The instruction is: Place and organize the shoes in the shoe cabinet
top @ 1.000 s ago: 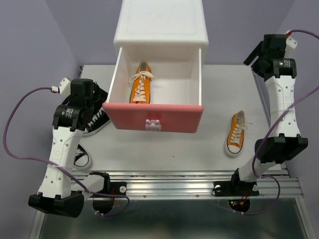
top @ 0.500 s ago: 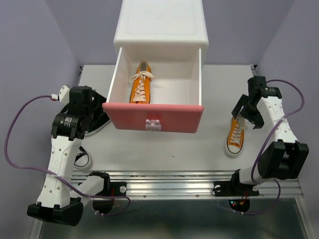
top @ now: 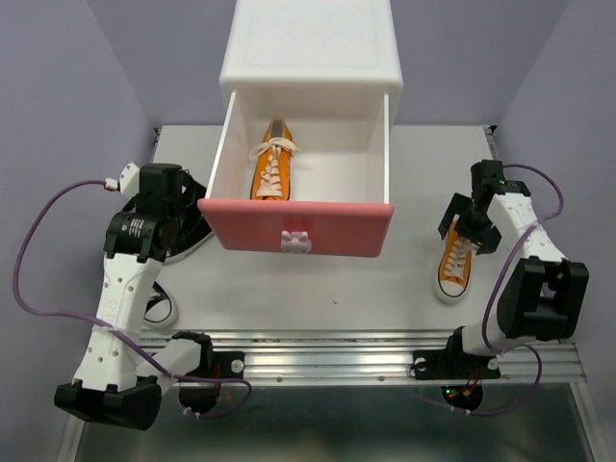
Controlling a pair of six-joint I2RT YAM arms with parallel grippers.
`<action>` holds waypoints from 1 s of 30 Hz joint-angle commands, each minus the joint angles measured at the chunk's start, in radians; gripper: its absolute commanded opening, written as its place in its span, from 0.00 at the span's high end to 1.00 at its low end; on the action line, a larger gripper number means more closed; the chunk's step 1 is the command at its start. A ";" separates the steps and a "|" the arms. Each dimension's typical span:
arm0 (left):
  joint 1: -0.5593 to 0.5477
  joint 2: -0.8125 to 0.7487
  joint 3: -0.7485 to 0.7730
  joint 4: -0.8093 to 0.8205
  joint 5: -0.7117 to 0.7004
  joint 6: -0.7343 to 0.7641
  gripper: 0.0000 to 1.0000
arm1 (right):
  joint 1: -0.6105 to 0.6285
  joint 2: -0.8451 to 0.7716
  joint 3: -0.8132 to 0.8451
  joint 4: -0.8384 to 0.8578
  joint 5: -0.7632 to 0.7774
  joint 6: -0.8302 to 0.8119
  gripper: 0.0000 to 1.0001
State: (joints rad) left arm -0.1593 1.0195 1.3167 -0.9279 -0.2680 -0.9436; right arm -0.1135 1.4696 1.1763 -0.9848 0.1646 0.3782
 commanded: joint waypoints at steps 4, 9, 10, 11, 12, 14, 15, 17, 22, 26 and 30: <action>0.006 0.017 0.018 0.014 -0.007 0.023 0.01 | -0.015 0.035 -0.021 0.075 0.029 -0.024 0.07; 0.006 0.025 0.018 0.018 -0.007 0.025 0.01 | -0.025 0.040 -0.058 0.094 0.055 -0.018 0.15; 0.006 0.027 0.018 0.018 -0.007 0.023 0.01 | -0.025 0.041 -0.063 0.097 0.052 -0.019 0.15; 0.006 0.027 0.018 0.020 -0.007 0.025 0.01 | -0.034 0.044 -0.069 0.098 0.049 -0.021 0.15; 0.006 0.028 0.018 0.018 -0.007 0.026 0.01 | -0.034 0.046 -0.075 0.103 0.050 -0.021 0.16; 0.006 0.031 0.019 0.018 -0.010 0.028 0.01 | -0.034 0.051 -0.092 0.106 0.059 -0.022 0.16; 0.006 0.031 0.019 0.017 -0.011 0.028 0.01 | -0.034 0.052 -0.093 0.106 0.061 -0.021 0.22; 0.006 0.033 0.019 0.015 -0.010 0.028 0.01 | -0.034 0.046 -0.096 0.118 0.059 -0.022 0.35; 0.007 0.031 0.012 0.015 -0.005 0.022 0.01 | -0.034 0.020 -0.101 0.141 0.076 -0.024 0.53; 0.006 0.031 0.018 0.012 -0.005 0.022 0.01 | -0.034 0.029 -0.118 0.146 0.078 -0.030 0.66; 0.006 0.034 0.032 0.003 -0.010 0.025 0.01 | -0.034 0.038 -0.126 0.164 0.032 -0.035 0.97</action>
State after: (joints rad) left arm -0.1593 1.0538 1.3167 -0.9249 -0.2638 -0.9321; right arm -0.1379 1.5188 1.0534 -0.8509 0.2012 0.3611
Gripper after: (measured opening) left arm 0.986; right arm 0.193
